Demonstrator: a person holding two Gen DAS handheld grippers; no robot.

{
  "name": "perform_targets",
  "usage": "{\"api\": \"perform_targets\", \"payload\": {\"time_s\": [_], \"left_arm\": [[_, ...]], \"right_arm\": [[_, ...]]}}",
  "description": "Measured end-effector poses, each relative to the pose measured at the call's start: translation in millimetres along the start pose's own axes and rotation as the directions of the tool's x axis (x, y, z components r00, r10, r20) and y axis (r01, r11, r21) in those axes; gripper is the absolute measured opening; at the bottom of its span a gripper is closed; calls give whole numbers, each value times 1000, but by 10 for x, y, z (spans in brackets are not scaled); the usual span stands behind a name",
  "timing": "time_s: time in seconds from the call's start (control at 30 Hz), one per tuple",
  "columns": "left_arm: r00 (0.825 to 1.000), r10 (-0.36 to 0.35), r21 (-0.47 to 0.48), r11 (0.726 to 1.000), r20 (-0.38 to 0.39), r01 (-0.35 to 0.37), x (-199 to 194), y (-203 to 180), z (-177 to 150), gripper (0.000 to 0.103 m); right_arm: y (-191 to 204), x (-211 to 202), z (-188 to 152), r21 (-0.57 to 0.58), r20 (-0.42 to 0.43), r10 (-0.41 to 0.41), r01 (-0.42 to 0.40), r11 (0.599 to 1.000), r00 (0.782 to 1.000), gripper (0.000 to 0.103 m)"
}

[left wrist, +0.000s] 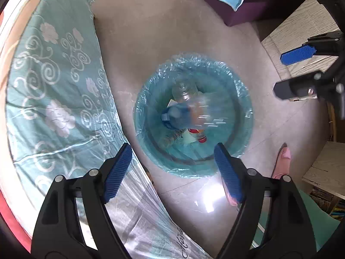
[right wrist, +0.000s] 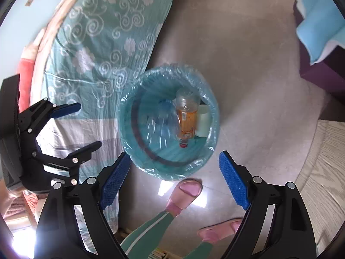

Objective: Collect trash
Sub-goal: 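Open the right gripper to drop the water bottle while the left drops its bottle, then bring both open grippers back over the table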

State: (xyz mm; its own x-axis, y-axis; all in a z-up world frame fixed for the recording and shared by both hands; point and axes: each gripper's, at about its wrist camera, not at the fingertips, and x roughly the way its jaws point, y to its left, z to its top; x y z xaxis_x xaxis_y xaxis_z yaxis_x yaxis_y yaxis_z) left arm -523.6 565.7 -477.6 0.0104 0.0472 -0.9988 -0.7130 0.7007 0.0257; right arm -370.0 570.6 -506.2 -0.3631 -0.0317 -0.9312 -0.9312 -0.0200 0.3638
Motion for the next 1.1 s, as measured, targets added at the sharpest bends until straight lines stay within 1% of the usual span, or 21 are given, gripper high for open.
{"api": "perform_targets", "payload": {"time_s": [0.13,0.23,0.4,0.47,0.57,0.63,0.67,0.7,0.77,0.8,0.83,0.87,0.9,0.93,1.0,1.07,1.1], "left_arm": [[999,4,18,1000,42,-5,-274,-45,-46,84],[998,14,43,999,67,-17,-494,-110,-57,85],[993,52,67,996,108,-59,-905,-240,-11,85],[989,62,76,994,130,-73,-1091,-303,9,89],[985,79,111,989,155,-97,-1359,-410,36,89],[982,91,144,983,167,-115,-1559,-498,55,89],[980,93,160,980,177,-122,-1656,-537,62,89],[978,81,174,978,192,-115,-1792,-585,73,89],[976,57,190,977,212,-99,-2035,-664,104,90],[973,45,200,976,225,-91,-2166,-712,122,92],[970,35,211,974,242,-88,-2296,-763,133,97],[962,23,230,969,271,-87,-2456,-832,144,96],[958,12,248,965,287,-87,-2562,-895,151,96],[954,2,272,958,299,-87,-2667,-972,159,96],[943,-2,321,940,334,-112,-2897,-1126,208,96],[929,-16,367,921,369,-130,-3124,-1292,270,96],[923,-25,381,915,384,-134,-3216,-1370,297,96]], "right_arm": [[0,-327,-171,-6,37,-1,2,1000,999,85],[-20,-606,-308,-9,66,4,-3,1000,998,85],[57,-1025,-556,-24,120,0,3,1000,993,86],[94,-1180,-653,-36,142,2,3,999,990,87],[180,-1453,-815,-56,166,-14,24,998,986,87],[235,-1687,-921,-54,189,2,9,998,982,88],[255,-1829,-975,-43,204,30,-21,999,979,88],[270,-1964,-1021,-27,213,58,-54,998,975,88],[317,-2223,-1108,-12,238,54,-52,999,970,89],[357,-2374,-1155,-21,253,52,-49,999,966,89],[397,-2516,-1191,-28,271,54,-49,998,961,89],[435,-2681,-1246,-36,294,60,-52,998,954,89],[474,-2855,-1305,-45,316,61,-49,998,947,92],[504,-3011,-1361,-51,338,58,-43,998,939,92],[546,-3311,-1491,-56,380,51,-32,998,924,93],[555,-3652,-1671,-49,431,46,-28,998,901,93],[549,-3797,-1755,-41,453,43,-28,999,890,95]]}}
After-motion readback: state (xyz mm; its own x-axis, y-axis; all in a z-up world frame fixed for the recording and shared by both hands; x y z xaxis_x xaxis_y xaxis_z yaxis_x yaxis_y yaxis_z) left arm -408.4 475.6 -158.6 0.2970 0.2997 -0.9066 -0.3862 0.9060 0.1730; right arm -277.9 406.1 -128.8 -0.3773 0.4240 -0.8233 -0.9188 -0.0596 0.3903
